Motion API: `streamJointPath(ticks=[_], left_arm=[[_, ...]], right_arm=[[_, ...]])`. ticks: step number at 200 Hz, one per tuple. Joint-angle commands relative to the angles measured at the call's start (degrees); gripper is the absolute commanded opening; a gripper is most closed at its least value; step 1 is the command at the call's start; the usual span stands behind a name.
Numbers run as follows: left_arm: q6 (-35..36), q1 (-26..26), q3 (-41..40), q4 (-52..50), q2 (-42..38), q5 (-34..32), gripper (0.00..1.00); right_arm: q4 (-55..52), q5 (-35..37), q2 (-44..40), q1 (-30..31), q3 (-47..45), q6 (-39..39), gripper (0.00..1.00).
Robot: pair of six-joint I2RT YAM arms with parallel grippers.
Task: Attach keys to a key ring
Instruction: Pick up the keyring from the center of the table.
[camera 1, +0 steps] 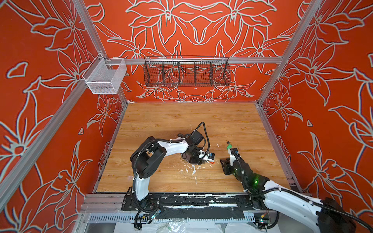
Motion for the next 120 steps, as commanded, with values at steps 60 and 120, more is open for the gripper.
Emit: streamJointPath(ticks=[60, 120], left_arm=[[-12.83, 3.07, -5.22, 3.73, -9.74, 9.24, 0.0], [-30.61, 4.76, -3.38, -2.1, -16.42, 9.72, 0.0]], right_arm=[[-1.14, 3.54, -3.49, -0.31, 0.52, 2.51, 0.43], [-10.57, 3.79, -13.68, -0.25, 0.1, 11.56, 0.3]])
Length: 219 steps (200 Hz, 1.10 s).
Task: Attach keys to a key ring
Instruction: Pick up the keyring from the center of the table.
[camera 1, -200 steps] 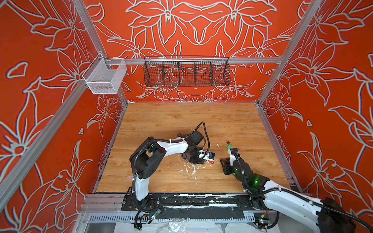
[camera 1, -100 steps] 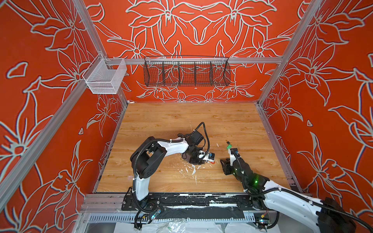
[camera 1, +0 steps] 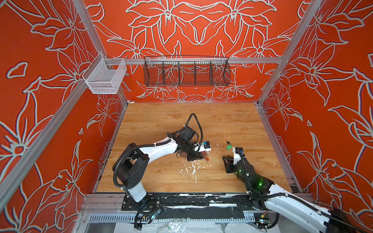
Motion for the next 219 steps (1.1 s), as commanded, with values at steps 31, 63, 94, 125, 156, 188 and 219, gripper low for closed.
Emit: streamJointPath(ticks=[31, 63, 94, 125, 156, 188, 219], left_arm=[[-11.97, 0.63, -0.63, -2.95, -6.94, -6.08, 0.0], [-12.3, 0.63, -1.18, -2.7, -11.69, -9.35, 0.0], [-13.69, 0.63, -1.53, -0.25, -14.3, -9.44, 0.0], [-17.08, 0.63, -4.59, 6.09, -18.4, -9.26, 0.0], [-19.75, 0.62, -7.58, 5.75, -25.25, -11.29, 0.0], [-18.96, 0.64, -8.98, 11.96, -29.53, -9.7, 0.0], [-19.84, 0.64, -6.74, 11.57, -24.97, -7.38, 0.0]], right_arm=[[-9.1, -1.96, -2.01, -0.27, 4.91, 12.92, 0.31], [-16.54, -4.68, 0.51, -0.31, 10.48, 15.86, 0.36], [-21.68, -1.58, -1.36, -0.29, 12.98, 12.42, 0.37], [-27.48, 5.14, 1.51, -0.3, 19.36, 10.65, 0.42], [-35.03, 10.45, 9.06, -2.14, 28.32, 8.7, 0.43], [-29.1, 8.47, 14.09, -8.11, 29.72, 4.63, 0.43], [-24.25, -2.82, 22.45, -17.05, 31.29, 2.29, 0.39]])
